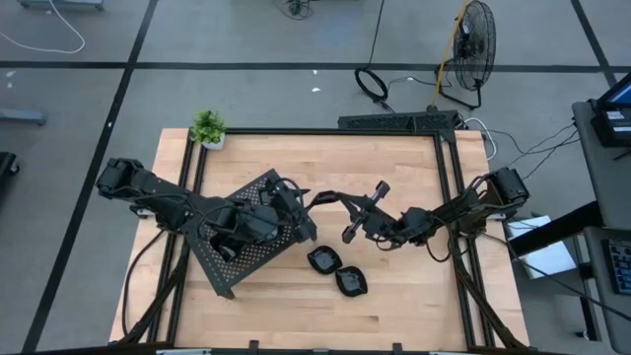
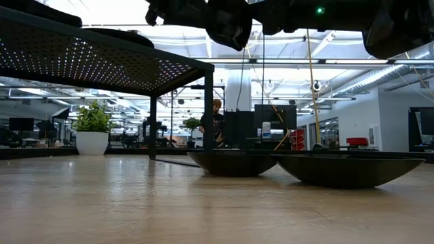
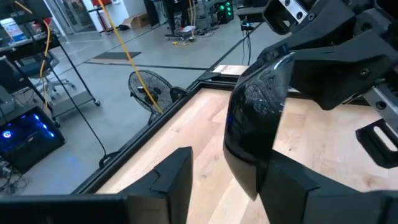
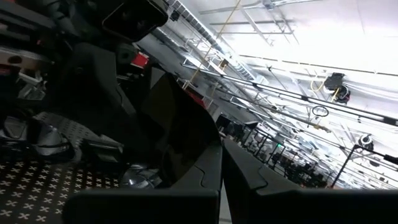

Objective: Pick & Place Mini shaped plates
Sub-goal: Stack the leaf-shaped plate on top of the leaf-shaped plate on the shelf

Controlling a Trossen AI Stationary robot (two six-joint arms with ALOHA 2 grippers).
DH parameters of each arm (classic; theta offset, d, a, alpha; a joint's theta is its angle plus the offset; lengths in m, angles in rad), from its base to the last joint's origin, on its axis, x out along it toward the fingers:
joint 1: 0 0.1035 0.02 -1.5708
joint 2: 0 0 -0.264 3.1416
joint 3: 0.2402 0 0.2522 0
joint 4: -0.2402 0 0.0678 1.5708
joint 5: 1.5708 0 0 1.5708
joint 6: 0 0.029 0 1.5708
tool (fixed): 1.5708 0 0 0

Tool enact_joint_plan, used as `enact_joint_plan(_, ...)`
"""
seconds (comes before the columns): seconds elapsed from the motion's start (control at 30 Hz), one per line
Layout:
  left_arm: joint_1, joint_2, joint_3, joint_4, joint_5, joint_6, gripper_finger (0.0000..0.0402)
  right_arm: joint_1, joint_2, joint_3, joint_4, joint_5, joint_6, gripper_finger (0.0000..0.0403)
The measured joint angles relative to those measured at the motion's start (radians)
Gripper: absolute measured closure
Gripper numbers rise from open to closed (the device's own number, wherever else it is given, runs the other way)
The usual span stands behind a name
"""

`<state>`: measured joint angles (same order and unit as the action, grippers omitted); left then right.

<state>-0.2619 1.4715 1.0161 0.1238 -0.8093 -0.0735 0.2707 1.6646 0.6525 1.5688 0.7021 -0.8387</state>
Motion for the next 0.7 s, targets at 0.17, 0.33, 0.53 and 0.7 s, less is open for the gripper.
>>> enact_joint_plan(0.17, 0.003, 0.000, 0.000, 0.000, 0.002, -0.054, 0.0311, 0.000, 0.000, 0.000, -0.003, 0.000, 0.000, 0.0403)
enact_joint_plan(0.33, 0.003, 0.000, 0.001, -0.003, -0.005, -0.073, 0.0390, 0.001, -0.001, 0.000, -0.027, 0.006, 0.037, 0.0392)
enact_joint_plan(0.53, -0.017, -0.049, 0.077, -0.182, -0.014, -0.147, 0.0397, 0.008, 0.000, 0.000, -0.121, 0.073, 0.094, 0.0312)
enact_joint_plan(0.7, -0.031, -0.080, 0.211, -0.580, 0.024, -0.298, 0.0396, 0.004, 0.000, -0.001, -0.167, 0.118, 0.119, 0.0234)
